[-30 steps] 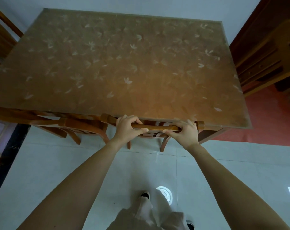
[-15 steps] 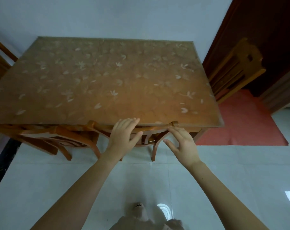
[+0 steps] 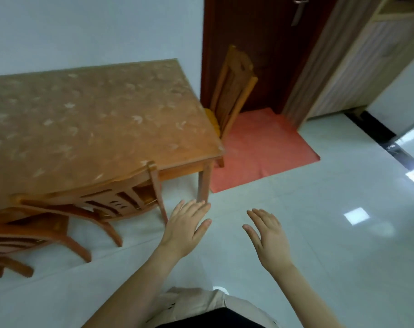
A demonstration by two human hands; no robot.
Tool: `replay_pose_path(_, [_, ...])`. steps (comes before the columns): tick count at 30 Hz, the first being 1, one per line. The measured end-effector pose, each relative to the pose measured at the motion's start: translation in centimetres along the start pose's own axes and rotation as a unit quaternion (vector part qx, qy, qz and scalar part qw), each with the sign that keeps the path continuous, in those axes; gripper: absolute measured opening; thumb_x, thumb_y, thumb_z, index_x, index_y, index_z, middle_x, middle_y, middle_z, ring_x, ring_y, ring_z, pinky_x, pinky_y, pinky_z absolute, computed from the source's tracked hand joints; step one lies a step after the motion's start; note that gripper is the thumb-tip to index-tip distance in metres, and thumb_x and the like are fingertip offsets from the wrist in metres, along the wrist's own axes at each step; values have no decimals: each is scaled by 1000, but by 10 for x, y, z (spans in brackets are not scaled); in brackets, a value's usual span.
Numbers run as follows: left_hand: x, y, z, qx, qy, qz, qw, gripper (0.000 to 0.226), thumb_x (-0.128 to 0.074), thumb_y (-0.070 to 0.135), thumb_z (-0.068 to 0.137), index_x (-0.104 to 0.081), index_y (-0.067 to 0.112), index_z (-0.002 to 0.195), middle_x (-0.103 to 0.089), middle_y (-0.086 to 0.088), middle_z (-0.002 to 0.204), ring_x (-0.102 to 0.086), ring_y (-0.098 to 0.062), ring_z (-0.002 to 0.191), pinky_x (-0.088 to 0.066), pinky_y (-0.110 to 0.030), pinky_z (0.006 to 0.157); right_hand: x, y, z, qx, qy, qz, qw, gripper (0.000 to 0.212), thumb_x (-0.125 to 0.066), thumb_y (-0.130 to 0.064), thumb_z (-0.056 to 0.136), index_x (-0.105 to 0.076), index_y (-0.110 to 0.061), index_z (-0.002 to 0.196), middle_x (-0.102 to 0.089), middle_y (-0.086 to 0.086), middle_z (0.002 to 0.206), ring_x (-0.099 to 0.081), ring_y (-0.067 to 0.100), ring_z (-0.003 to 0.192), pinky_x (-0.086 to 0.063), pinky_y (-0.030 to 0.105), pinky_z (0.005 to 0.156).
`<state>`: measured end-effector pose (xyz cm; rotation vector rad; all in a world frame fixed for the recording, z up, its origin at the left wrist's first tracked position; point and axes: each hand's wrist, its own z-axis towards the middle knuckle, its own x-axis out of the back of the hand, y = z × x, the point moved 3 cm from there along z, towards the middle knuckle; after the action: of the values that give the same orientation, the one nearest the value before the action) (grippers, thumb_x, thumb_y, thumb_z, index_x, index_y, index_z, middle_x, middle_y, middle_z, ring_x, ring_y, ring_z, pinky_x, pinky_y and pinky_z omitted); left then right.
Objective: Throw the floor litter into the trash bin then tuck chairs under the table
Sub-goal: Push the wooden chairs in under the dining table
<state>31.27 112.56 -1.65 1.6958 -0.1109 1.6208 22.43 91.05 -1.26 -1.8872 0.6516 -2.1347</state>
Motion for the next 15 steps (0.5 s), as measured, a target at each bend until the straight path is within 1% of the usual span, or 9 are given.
replay_pose_path(4, [-35,47,19,-25,-28,0,999,56,-24,49,97,-52,20,136,-55,0,138,-44,-21,132,-18,-38,116,24,54,-26,-50,-4,-9,999,65,-31,-54,95,-63,-8,129,-61,10,133,-52,33,128,-36,49,110])
replay_pose_path(8, [-56,86,47,-55,-39,1,998,51,-30,48,99,-49,22,138,-53,3,140,-41,-18,134,-17,-36,116,50,92,-28,-76,-3,-17,997,69,-25,-58,95,-59,-12,134,-58,7,138,-48,30,132,-32,47,113])
replay_pose_path(12, [-61,113,86,-96,-31,2,995,48,-37,45,98,-51,21,137,-55,3,137,-44,-17,130,-22,-37,115,71,118,-9,-89,17,-26,996,68,-26,-58,95,-56,-14,137,-55,6,141,-46,30,133,-33,47,112])
replay_pose_path(15, [-62,124,122,-113,-16,-1,993,50,-36,45,96,-54,18,134,-58,1,133,-49,-21,127,-32,-40,111,81,137,18,-87,30,-34,995,63,-30,-56,97,-54,-15,139,-54,5,141,-46,28,133,-33,47,113])
